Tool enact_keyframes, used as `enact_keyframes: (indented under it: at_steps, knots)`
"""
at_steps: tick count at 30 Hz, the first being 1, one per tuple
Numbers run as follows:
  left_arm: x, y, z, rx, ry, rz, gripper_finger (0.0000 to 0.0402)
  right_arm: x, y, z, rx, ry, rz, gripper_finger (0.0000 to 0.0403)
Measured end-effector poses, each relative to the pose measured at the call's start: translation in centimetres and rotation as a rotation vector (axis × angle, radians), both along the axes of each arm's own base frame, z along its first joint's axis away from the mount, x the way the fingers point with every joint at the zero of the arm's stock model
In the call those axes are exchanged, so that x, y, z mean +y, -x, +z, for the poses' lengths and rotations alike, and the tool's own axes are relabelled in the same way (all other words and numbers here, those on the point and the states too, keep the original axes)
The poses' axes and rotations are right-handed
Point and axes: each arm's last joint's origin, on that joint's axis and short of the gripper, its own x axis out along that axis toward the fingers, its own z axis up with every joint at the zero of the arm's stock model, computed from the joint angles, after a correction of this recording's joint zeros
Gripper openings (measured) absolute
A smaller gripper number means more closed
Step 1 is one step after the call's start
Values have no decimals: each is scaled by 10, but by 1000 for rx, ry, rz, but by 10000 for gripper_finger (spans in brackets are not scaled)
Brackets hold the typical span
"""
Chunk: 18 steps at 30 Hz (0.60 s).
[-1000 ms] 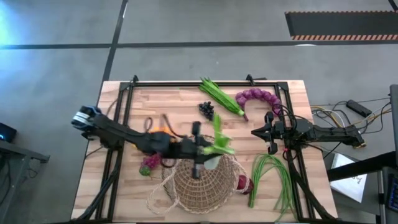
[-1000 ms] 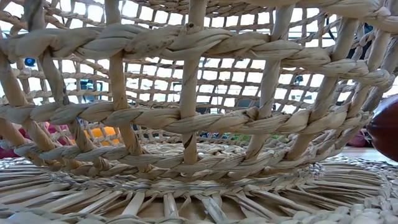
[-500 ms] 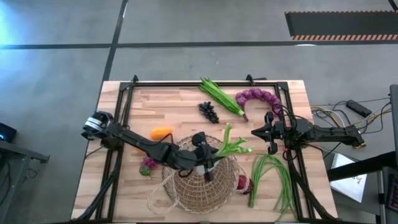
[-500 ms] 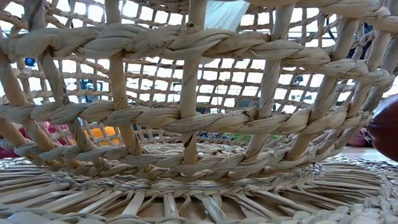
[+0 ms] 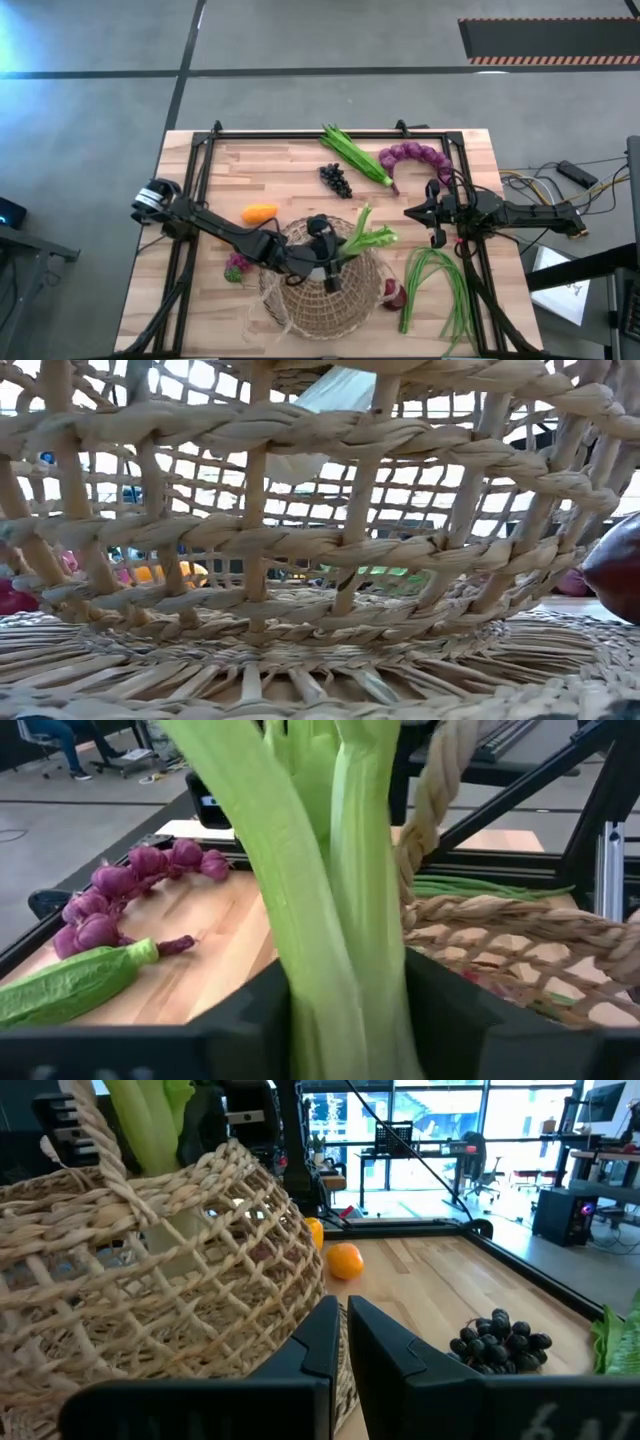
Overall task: Build produce basket
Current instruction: Put the celery into the basket, then put the yellow bell pepper into the basket
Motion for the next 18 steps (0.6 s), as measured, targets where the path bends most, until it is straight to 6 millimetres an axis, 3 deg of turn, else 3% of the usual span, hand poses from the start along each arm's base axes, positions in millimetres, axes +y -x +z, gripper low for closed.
enact_keyframes:
  at_steps: [8,18]
  knots:
    - [6,14,15,37,-9,-1,239,0,0,0,0,-1,0,18]
    - [10,25,24,15,41,12,248,0,0,0,-1,0,0,18]
